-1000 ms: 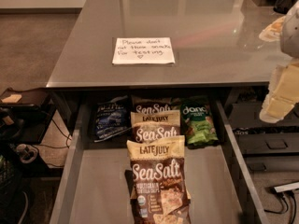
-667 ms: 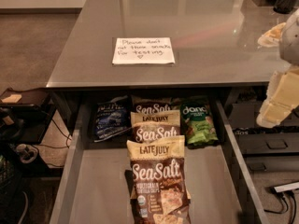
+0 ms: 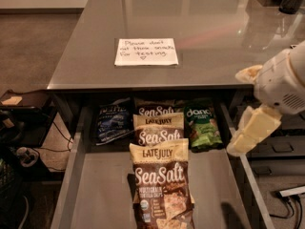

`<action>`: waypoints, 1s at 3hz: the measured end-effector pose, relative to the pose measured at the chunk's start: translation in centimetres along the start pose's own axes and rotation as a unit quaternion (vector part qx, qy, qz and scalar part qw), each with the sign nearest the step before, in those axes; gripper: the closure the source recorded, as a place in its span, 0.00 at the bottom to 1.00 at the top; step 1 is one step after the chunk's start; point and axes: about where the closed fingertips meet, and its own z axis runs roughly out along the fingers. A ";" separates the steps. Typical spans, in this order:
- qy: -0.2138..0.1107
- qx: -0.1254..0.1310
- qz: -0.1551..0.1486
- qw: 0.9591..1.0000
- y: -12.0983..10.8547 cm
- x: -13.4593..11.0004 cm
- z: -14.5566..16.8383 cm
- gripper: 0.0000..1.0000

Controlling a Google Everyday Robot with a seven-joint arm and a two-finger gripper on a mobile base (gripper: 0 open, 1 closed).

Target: Pick brown chip bag from top drawer and place on counter

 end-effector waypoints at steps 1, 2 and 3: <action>-0.055 -0.038 0.020 0.998 2.1 -0.6 5.2 0.00; -0.097 -0.083 0.033 0.991 4.6 -1.4 10.6 0.00; -0.134 -0.117 0.034 0.984 6.6 -2.1 14.8 0.00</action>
Offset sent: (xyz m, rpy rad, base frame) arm -0.0203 0.1044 -0.1503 0.3647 0.1838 0.0707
